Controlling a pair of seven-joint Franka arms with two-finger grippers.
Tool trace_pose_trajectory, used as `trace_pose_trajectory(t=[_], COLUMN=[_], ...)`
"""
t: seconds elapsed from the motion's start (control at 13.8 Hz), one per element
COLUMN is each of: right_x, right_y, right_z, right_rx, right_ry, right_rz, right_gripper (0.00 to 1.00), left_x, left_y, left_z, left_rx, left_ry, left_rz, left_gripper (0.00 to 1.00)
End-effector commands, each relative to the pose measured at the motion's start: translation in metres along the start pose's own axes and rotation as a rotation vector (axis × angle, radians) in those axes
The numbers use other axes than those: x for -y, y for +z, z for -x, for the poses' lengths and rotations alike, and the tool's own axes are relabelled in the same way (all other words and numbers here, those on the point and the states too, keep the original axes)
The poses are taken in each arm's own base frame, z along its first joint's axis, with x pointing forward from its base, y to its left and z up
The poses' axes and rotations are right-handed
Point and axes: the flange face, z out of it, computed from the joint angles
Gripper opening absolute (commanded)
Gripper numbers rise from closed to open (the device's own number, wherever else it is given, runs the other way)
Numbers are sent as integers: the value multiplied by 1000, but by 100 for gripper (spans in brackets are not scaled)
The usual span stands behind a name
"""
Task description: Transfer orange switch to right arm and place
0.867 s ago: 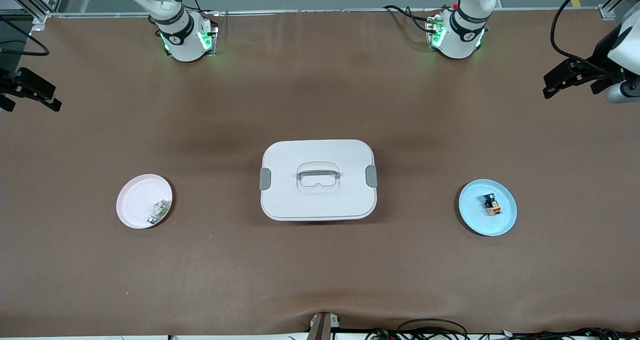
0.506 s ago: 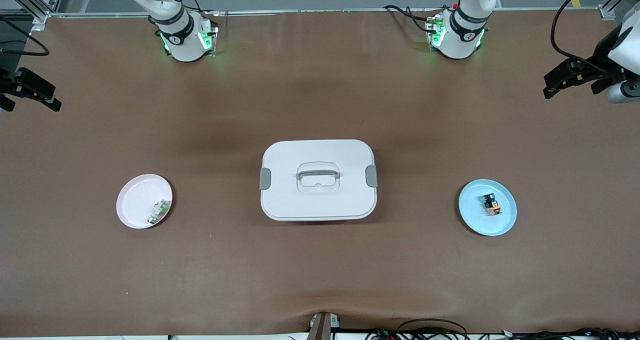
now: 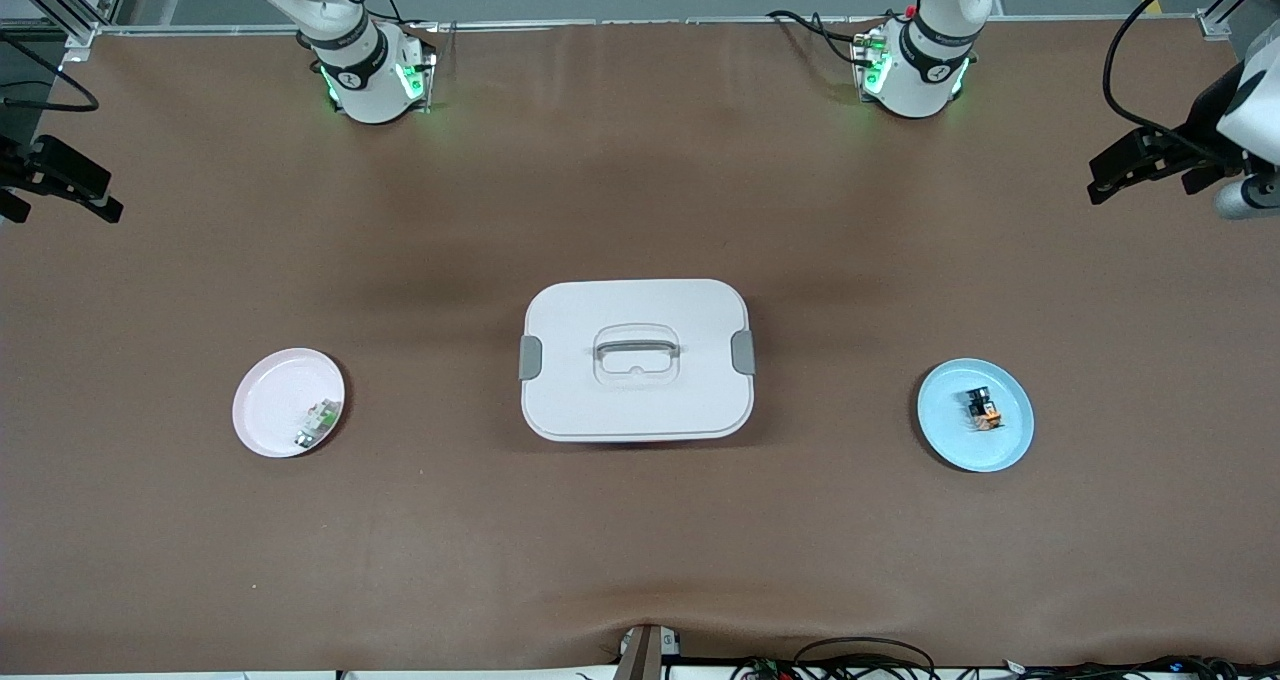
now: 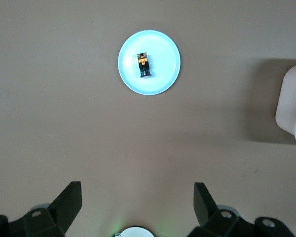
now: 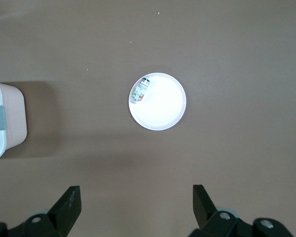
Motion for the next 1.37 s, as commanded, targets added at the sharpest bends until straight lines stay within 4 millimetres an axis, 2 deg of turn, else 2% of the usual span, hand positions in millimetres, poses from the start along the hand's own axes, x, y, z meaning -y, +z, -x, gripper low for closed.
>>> trace_pose_trajectory(t=[0.0,0.22,0.43,0.65,0.87,1.01,1.16,1.3], right_x=[-2,-1,-1,-1,0,0,1,1], right_y=[-4,-4,-4,-4,-3,-2,-2,-3], right_z=[0,0,0,0,0,-1,-1,-1], right_rx=[-3,-3,-3,-3,-2,-2,-3,-6], right_ry=[5,3,3,6,6,6,3,2], right_rz=[13,13,12,3,0,0,0,0], right_gripper=[100,100,100,100,100,100,100,100], left_x=[2,5,29,25,25,26,46,48], left_y=[28,77,139,193,233,267,299,322], left_z=[-19,-34,-54,-81,-102,-115,-127,-135], left_rx=[38,-4,-48,-69,-90,-93,-108,-127], left_ry=[8,9,-28,-31,-41,-46,-85,-95], left_rz=[-5,-68,-62,-46,-30,-19,3,16], left_gripper=[100,100,100,100,100,100,100,100])
